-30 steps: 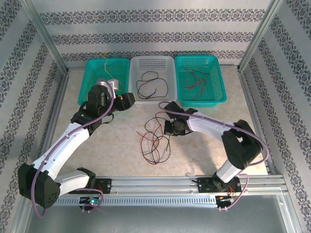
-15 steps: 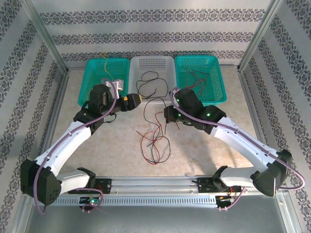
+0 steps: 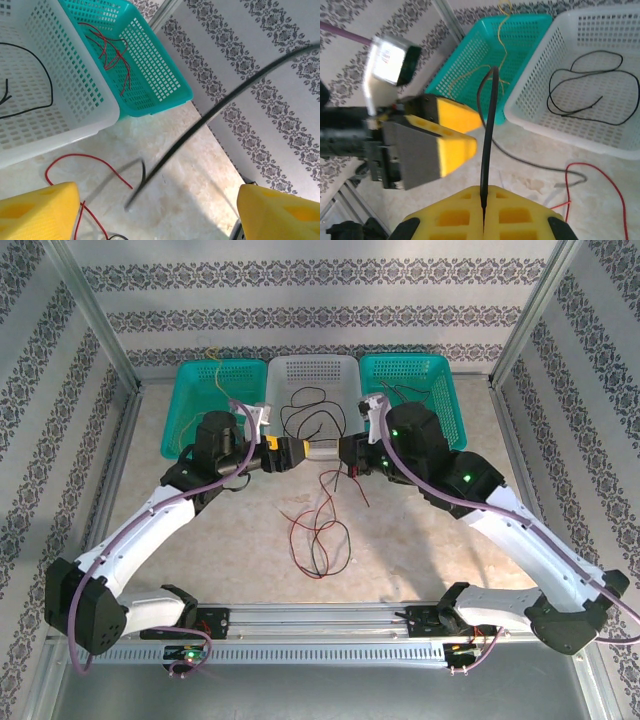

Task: Untangle the cables
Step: Pick up the cable from the center of the table.

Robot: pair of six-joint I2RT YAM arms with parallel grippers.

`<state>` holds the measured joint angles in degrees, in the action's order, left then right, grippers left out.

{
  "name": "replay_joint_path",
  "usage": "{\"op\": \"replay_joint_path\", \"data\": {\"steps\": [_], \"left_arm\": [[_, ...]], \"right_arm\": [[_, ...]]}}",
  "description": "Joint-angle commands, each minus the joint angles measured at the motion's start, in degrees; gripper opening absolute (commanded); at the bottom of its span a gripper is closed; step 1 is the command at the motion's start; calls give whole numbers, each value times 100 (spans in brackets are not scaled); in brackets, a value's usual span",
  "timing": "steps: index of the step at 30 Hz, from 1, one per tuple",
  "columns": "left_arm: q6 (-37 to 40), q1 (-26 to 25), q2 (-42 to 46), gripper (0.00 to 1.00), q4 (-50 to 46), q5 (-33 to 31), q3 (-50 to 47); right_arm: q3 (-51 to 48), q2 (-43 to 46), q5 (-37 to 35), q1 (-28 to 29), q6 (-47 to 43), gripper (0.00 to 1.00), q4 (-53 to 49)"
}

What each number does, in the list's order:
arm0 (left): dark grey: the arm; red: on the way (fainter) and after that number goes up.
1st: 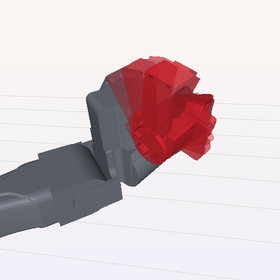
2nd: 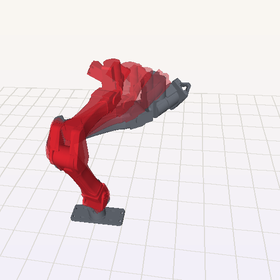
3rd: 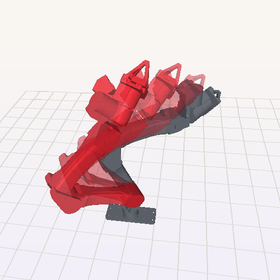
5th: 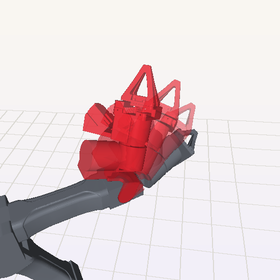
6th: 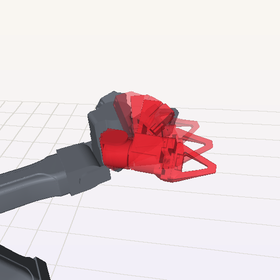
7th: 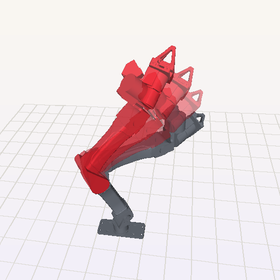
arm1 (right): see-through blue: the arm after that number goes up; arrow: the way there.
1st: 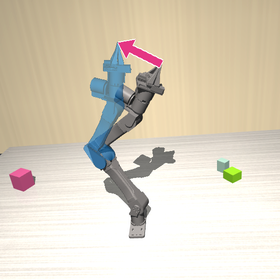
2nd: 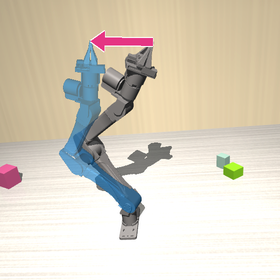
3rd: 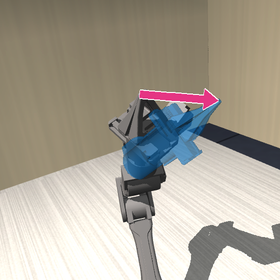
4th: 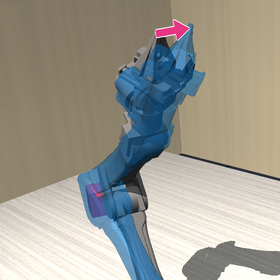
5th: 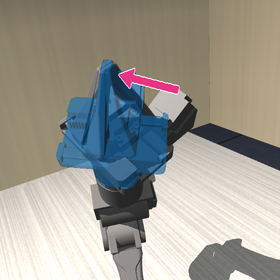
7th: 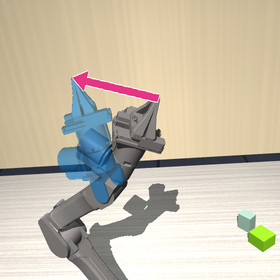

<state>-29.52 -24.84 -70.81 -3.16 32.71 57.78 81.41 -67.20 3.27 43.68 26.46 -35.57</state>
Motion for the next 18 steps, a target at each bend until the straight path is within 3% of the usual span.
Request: {"op": "replay_joint_path", "data": {"steps": [1,9,16,18], "left_arm": [[37,-105,-151,78,437,265,138],[-11,-185,-276,58,733,258,199],[-19,-180,-180,13,852,350,223],[-35,-179,-162,5,874,404,216]], "right_arm": [[232,80,167,53,-160,3,89],[367,158,245,62,-177,3,136],[271,351,43,14,-164,5,147],[253,398,-110,-23,-145,5,122]]}}
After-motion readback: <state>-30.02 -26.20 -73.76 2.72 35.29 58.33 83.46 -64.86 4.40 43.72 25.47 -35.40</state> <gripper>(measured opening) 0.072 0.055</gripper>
